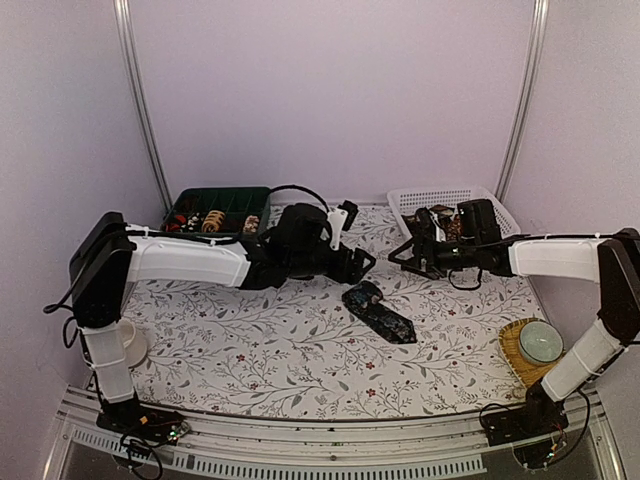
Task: Roll the ties
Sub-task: Roll the tie at the center of the board, then adjust the tie at the center of the board.
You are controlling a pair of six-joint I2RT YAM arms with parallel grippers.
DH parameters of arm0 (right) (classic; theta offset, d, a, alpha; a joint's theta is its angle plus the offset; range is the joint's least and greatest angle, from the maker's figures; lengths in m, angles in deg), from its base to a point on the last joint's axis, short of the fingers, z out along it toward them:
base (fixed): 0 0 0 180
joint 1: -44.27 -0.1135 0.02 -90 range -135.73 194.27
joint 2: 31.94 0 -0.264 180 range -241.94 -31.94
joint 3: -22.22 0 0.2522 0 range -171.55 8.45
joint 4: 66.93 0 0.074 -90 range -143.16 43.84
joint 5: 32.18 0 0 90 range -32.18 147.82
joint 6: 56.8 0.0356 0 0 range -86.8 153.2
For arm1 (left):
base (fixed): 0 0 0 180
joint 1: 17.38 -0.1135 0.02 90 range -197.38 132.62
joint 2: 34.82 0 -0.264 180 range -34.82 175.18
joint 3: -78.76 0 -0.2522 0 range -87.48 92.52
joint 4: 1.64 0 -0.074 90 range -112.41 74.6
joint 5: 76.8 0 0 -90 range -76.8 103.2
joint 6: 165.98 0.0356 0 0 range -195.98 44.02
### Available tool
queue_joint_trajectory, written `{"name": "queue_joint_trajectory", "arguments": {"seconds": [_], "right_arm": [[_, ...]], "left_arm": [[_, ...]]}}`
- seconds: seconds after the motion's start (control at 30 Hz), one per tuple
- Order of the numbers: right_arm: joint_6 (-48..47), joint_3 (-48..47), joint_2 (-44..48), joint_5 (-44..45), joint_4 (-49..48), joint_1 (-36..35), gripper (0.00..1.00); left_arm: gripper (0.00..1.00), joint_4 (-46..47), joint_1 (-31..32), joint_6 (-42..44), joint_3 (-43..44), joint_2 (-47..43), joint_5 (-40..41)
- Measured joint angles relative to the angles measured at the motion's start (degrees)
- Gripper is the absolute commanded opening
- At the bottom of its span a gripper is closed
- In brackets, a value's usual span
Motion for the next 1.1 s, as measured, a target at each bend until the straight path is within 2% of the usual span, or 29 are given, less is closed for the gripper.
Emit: {"name": "queue_joint_trajectory", "arguments": {"seconds": [0.27,0.47,0.67,1.1], "right_arm": [[2.23,-4.2,-8.0,-1.81,-4.94,-6.19,0.66],[3.41,-4.46,-12.44,-2.78,-6.91,-8.52,0.66],[3.78,-4.87,-15.52,-3.02,-8.5,-9.4,0.65],[4.2,-4.04,-17.75,-2.99,-10.78,-10.38,0.64]], "left_arm": [[0.78,6.12,-9.05,-9.11,-7.17,0.24,-13.99],[0.78,11.3,-13.14,-14.36,-7.5,7.39,-22.62],[0.78,11.26,-13.73,-16.24,-5.79,14.1,-27.71],[0.82,12.7,-13.79,-19.28,-0.96,18.62,-35.89]]}}
